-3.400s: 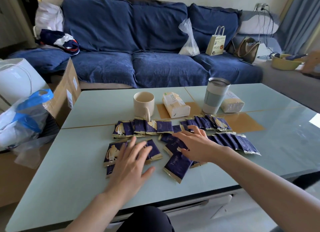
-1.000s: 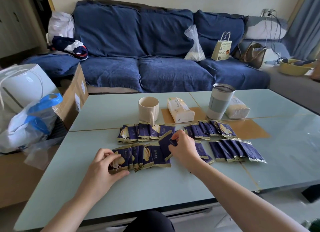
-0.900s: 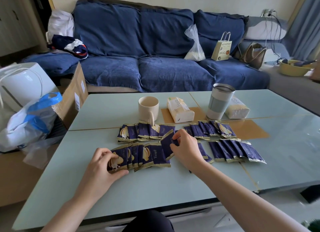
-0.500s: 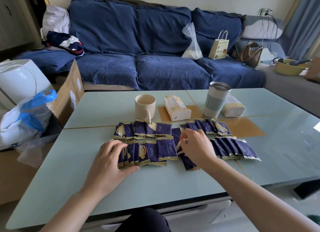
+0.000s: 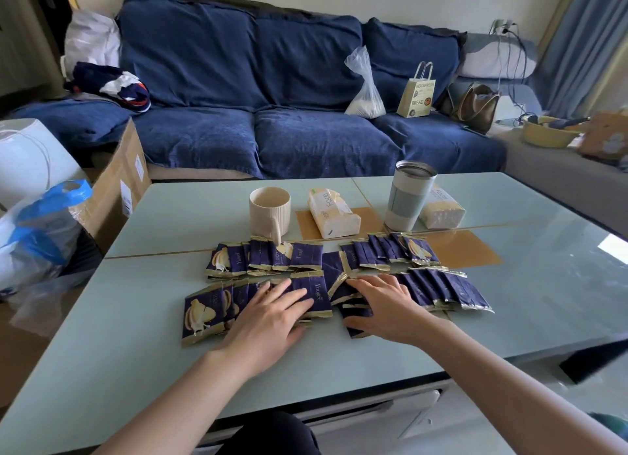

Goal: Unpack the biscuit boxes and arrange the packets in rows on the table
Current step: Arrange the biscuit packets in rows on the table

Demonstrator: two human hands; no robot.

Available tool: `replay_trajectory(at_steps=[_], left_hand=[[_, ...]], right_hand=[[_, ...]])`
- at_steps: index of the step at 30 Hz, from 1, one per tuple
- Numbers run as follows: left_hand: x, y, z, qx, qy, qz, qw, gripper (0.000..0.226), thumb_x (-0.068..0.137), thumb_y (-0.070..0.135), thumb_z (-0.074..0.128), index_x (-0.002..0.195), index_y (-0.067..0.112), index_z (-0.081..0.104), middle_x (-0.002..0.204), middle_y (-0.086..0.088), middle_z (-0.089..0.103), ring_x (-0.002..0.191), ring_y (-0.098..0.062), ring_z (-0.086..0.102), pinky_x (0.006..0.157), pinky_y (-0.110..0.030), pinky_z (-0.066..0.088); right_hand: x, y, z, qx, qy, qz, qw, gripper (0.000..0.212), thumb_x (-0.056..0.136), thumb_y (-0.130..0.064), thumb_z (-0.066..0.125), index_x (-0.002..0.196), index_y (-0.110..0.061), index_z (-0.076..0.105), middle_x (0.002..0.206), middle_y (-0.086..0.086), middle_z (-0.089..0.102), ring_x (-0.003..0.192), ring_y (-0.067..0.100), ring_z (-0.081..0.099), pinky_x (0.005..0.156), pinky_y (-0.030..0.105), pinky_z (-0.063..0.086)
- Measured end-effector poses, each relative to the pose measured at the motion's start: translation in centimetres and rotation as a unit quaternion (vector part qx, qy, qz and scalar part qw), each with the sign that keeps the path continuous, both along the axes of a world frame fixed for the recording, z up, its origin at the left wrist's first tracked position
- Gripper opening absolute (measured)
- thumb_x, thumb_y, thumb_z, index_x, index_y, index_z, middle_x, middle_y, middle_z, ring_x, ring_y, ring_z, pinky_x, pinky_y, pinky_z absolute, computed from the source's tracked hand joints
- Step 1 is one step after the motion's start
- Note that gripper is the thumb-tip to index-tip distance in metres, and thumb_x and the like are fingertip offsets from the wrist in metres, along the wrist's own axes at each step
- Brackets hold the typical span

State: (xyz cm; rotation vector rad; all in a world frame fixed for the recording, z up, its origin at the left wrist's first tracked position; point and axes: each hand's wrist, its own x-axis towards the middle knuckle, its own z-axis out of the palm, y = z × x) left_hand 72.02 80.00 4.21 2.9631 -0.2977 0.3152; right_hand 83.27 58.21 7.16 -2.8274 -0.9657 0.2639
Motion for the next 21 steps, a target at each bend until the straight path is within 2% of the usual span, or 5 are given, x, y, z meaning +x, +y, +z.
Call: replay_trajectory(at_steps=[4,8,10,14,21], left_hand=[[-0.8,0.2,0.3,-0.021,-0.052,-0.006,0.998,0.035,0.09,0.025,0.066,0.124,0.018,0.064,0.129,0.001,0.059,0.129,-0.02,0.05,0.114,-0.038,0.024],[-1.4,0.2,0.4,-0.04,-0.054,-0.013,0.998,0.031,0.086,0.021,0.071,0.116,0.014,0.067,0.121,0.0,0.062,0.116,-0.017,0.058,0.105,-0.037,0.043],[-1.6,0.4,0.3,-0.053,-0.05,-0.013,0.997,0.033,0.088,0.024,0.068,0.12,0.015,0.065,0.125,0.002,0.06,0.119,-0.015,0.055,0.103,-0.028,0.041],[-1.7,0.6,0.2,-0.079,-0.041,-0.018,0.996,0.045,0.094,0.03,0.058,0.138,0.021,0.051,0.137,0.009,0.049,0.128,-0.007,0.045,0.104,-0.014,0.026],[-1.3,0.6,-0.2,-0.059,-0.025,-0.021,0.998,0.044,0.098,0.032,0.051,0.14,0.023,0.05,0.138,0.007,0.047,0.132,-0.01,0.038,0.113,-0.027,0.027]], right_hand=[[-0.6,0.0,0.1,0.027,-0.04,0.011,0.999,0.075,0.088,-0.053,0.059,0.149,-0.025,0.027,0.14,0.003,0.049,0.124,0.031,0.045,0.102,0.044,0.038],[-1.1,0.0,0.1,0.07,-0.066,0.002,0.995,0.066,0.094,-0.037,0.058,0.148,-0.02,0.023,0.113,0.008,0.063,0.093,0.031,0.059,0.076,0.04,0.051],[-1.0,-0.1,0.0,0.086,-0.066,-0.012,0.994,0.053,0.098,-0.03,0.052,0.144,-0.019,0.028,0.1,0.01,0.066,0.081,0.033,0.062,0.071,0.043,0.053],[-0.3,-0.5,0.0,0.143,-0.06,-0.074,0.985,0.027,0.101,-0.029,0.046,0.121,-0.013,0.055,0.091,0.012,0.068,0.078,0.033,0.063,0.069,0.041,0.052],[-0.2,-0.8,0.2,0.237,-0.03,-0.126,0.963,0.025,0.1,-0.021,0.047,0.112,-0.013,0.067,0.086,0.005,0.07,0.077,0.025,0.061,0.07,0.035,0.05]])
